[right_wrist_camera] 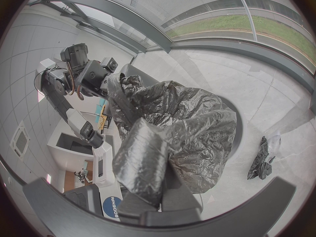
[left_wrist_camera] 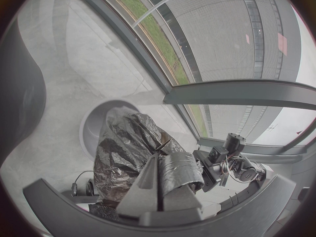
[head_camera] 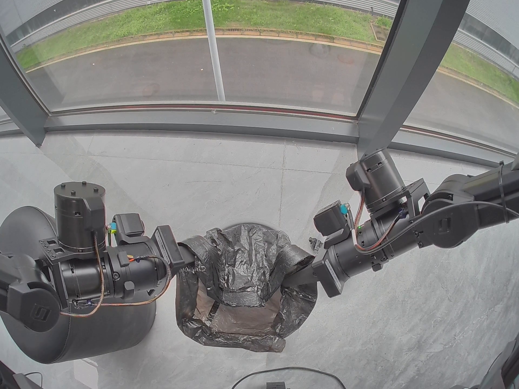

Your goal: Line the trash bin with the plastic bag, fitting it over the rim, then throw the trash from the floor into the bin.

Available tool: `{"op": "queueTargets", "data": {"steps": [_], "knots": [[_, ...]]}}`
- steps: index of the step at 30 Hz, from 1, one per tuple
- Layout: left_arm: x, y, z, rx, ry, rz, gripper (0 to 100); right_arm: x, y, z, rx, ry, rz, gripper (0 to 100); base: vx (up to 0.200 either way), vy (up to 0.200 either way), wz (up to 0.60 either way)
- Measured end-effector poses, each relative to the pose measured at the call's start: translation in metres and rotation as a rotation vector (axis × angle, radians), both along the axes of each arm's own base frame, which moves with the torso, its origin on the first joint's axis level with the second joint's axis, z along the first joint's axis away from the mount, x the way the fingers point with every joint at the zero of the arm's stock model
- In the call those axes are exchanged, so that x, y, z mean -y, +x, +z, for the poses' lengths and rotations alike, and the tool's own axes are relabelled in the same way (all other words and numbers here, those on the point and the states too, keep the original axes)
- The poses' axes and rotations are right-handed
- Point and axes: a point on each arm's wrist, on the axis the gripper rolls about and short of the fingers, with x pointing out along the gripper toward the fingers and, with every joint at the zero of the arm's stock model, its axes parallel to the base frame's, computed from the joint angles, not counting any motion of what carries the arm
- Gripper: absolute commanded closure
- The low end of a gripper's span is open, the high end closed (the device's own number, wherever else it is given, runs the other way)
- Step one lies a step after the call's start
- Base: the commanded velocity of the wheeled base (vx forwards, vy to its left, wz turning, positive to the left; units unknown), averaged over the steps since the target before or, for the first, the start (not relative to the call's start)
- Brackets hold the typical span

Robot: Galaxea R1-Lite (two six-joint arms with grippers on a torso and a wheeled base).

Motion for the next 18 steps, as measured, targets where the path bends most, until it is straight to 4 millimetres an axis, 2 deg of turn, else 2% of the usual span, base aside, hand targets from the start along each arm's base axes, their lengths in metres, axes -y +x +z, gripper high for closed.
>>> {"op": "queueTargets", "data": {"steps": [7, 18], "knots": [[-0.004, 0.013, -0.016, -0.021, -0.006, 0.005, 100, -0.005, 0.008, -0.023, -0.021, -0.014, -0.005, 100, 0.0, 0.0, 0.0], [-0.01, 0.036, -0.036, -0.032, -0.006, 0.046, 100, -0.012, 0.019, -0.049, -0.038, -0.03, -0.01, 100, 0.0, 0.0, 0.0]]}}
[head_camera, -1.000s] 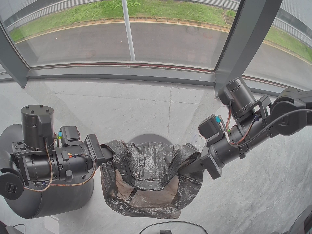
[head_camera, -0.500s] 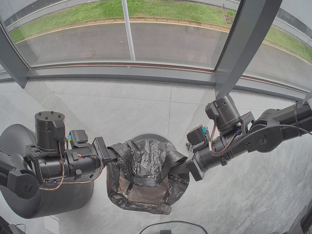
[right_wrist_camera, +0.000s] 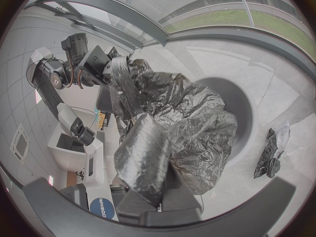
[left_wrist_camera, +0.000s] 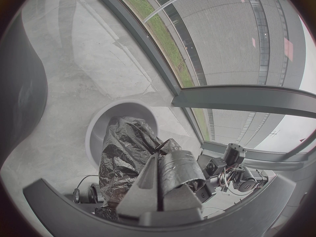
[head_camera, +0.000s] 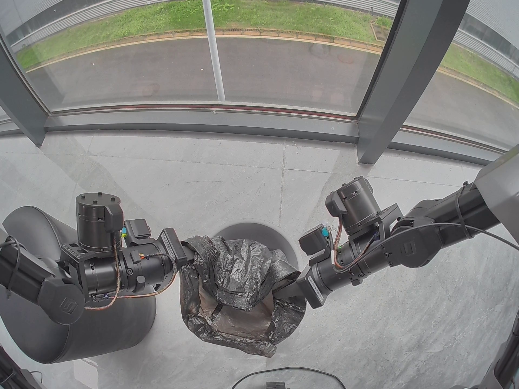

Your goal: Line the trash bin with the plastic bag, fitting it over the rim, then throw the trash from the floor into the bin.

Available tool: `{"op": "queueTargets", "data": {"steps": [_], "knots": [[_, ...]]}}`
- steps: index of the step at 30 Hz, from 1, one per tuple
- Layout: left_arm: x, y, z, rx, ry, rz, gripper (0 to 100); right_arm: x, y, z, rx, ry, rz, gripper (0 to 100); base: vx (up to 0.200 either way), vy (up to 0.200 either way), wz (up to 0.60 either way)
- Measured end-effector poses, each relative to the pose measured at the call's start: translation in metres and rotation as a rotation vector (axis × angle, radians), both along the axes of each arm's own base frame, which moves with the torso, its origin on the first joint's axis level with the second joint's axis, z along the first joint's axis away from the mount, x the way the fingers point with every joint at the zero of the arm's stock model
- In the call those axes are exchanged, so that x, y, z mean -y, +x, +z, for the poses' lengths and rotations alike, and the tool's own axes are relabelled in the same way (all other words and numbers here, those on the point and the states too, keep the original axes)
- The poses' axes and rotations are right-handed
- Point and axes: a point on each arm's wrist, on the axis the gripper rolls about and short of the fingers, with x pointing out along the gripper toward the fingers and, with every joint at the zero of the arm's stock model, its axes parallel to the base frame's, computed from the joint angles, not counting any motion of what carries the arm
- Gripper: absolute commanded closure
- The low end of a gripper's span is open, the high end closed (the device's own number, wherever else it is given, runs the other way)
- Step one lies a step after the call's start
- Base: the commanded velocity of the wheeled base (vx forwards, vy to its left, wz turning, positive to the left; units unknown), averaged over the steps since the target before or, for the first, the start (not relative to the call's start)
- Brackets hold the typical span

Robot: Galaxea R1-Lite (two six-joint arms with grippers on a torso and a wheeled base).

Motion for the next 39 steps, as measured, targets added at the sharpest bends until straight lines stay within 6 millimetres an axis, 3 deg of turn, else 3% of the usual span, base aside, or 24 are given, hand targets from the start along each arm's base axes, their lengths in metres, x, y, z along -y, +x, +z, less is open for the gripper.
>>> {"op": "queueTargets", "data": {"steps": [20, 39], "knots": [[-0.004, 0.034, -0.029, 0.021, -0.019, 0.034, 100, -0.005, 0.034, -0.033, 0.064, 0.025, -0.083, 100, 0.0, 0.0, 0.0], [-0.001, 0.038, -0.049, -0.036, 0.001, 0.031, 100, 0.0, 0.029, -0.058, 0.017, -0.012, -0.085, 100, 0.0, 0.0, 0.0]]}}
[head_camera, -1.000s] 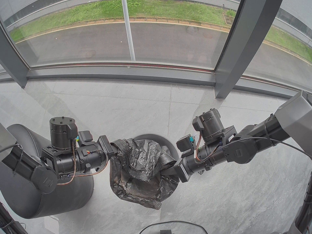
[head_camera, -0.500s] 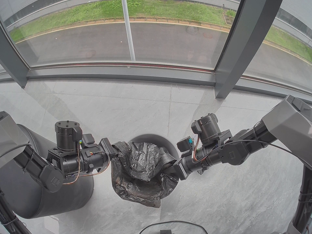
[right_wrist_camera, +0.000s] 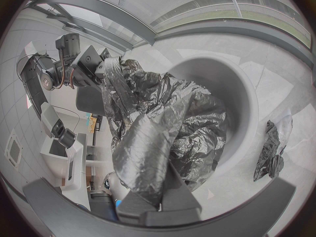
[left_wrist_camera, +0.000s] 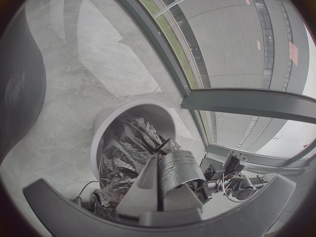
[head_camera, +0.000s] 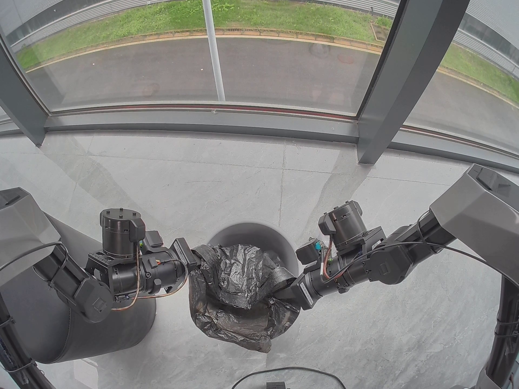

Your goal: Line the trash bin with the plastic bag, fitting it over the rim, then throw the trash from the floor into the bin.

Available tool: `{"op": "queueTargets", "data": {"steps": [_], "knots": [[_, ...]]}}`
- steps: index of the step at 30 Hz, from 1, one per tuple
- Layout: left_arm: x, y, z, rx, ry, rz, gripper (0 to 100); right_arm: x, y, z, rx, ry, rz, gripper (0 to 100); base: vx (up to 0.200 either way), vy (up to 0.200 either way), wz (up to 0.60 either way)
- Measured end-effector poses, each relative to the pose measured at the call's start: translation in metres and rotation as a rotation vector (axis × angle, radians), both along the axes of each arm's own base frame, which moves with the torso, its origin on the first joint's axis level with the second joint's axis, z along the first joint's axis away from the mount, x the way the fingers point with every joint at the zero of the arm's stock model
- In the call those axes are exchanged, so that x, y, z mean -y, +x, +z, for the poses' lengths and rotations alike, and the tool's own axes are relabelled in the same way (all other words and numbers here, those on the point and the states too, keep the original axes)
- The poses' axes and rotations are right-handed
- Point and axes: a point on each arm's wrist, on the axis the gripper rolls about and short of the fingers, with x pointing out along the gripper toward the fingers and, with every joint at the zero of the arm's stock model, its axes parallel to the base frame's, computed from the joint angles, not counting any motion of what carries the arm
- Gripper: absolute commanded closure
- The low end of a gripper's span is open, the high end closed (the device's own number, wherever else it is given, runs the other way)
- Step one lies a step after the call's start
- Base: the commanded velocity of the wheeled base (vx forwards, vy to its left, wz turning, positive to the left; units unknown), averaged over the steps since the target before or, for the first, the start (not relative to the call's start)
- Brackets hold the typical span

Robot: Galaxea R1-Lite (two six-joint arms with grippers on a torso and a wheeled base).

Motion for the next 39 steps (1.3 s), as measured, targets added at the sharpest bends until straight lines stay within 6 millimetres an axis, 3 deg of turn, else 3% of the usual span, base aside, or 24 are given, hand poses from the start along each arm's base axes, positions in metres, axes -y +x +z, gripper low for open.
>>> {"op": "queueTargets", "data": {"steps": [15, 35, 36, 39], "knots": [[0.001, 0.008, -0.008, 0.031, -0.01, 0.006, 100, 0.003, 0.001, -0.021, 0.047, -0.041, -0.062, 100, 0.0, 0.0, 0.0], [0.001, 0.009, -0.01, 0.027, -0.009, 0.006, 100, 0.017, -0.001, -0.02, 0.057, -0.07, -0.136, 100, 0.0, 0.0, 0.0], [0.001, 0.009, -0.01, 0.028, -0.01, 0.006, 100, 0.017, -0.001, -0.02, 0.064, -0.064, -0.137, 0, 0.0, 0.0, 0.0], [0.001, 0.009, -0.01, 0.029, -0.01, 0.006, 100, 0.018, -0.002, -0.021, 0.069, -0.061, -0.138, 0, 0.0, 0.0, 0.0]]}}
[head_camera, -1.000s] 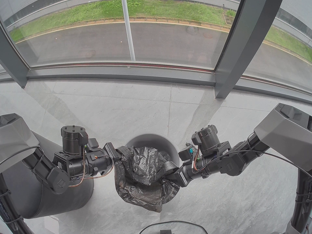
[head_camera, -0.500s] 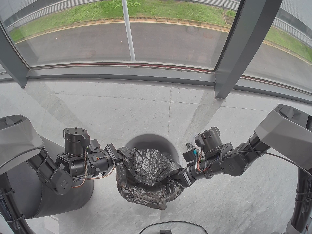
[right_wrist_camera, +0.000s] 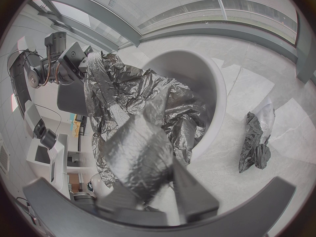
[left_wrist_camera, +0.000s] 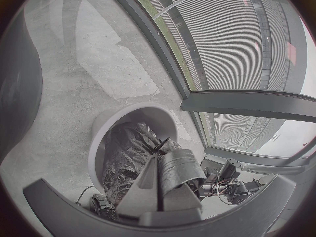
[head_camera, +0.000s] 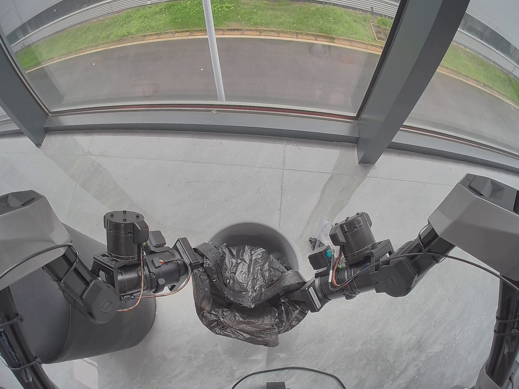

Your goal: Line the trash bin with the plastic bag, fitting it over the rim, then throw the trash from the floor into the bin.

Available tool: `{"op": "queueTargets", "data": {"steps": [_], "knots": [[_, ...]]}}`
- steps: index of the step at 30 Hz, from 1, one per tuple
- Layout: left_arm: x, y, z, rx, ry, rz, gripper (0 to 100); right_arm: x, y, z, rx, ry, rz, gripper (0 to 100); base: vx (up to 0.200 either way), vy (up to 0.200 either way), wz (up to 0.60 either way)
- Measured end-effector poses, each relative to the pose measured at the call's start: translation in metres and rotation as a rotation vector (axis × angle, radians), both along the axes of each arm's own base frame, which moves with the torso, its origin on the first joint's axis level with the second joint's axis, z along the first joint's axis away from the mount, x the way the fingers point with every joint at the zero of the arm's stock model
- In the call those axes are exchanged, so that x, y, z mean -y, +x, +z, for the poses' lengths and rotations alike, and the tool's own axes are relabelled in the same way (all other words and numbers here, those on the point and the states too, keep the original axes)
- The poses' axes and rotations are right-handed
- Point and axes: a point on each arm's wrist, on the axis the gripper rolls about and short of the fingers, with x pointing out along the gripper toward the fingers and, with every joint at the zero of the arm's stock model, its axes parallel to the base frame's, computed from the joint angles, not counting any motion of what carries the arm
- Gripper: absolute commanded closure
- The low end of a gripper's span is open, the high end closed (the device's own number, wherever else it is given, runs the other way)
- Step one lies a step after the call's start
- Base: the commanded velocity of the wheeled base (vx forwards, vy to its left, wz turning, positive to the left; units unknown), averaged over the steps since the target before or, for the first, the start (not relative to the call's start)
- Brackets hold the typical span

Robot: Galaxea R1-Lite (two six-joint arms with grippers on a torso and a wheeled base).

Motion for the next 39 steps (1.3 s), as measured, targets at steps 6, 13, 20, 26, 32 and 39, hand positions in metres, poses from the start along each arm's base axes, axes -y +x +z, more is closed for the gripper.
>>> {"op": "queueTargets", "data": {"steps": [6, 13, 20, 26, 32, 39], "knots": [[0.0, -0.001, 0.002, 0.003, -0.001, 0.0, 100, 0.004, -0.002, 0.001, -0.009, 0.001, -0.011, 0, 0.0, 0.0, 0.0], [0.0, -0.002, 0.005, 0.012, -0.004, -0.003, 100, 0.01, -0.005, 0.016, 0.005, 0.023, -0.031, 0, 0.0, 0.0, 0.0], [0.001, -0.005, 0.009, 0.024, -0.009, -0.006, 100, 0.016, -0.015, 0.045, 0.061, 0.06, -0.035, 0, 0.0, 0.0, 0.0], [0.0, -0.006, 0.013, 0.033, -0.012, -0.007, 100, 0.016, -0.018, 0.07, 0.169, 0.047, -0.087, 0, 0.0, 0.0, 0.0], [0.0, -0.006, 0.014, 0.037, -0.014, -0.008, 100, -0.007, -0.019, 0.082, 0.34, -0.002, -0.199, 0, 0.0, 0.0, 0.0], [0.001, -0.006, 0.015, 0.042, -0.016, -0.01, 100, -0.054, -0.021, 0.06, 0.532, 0.005, -0.268, 0, 0.0, 0.0, 0.0]]}}
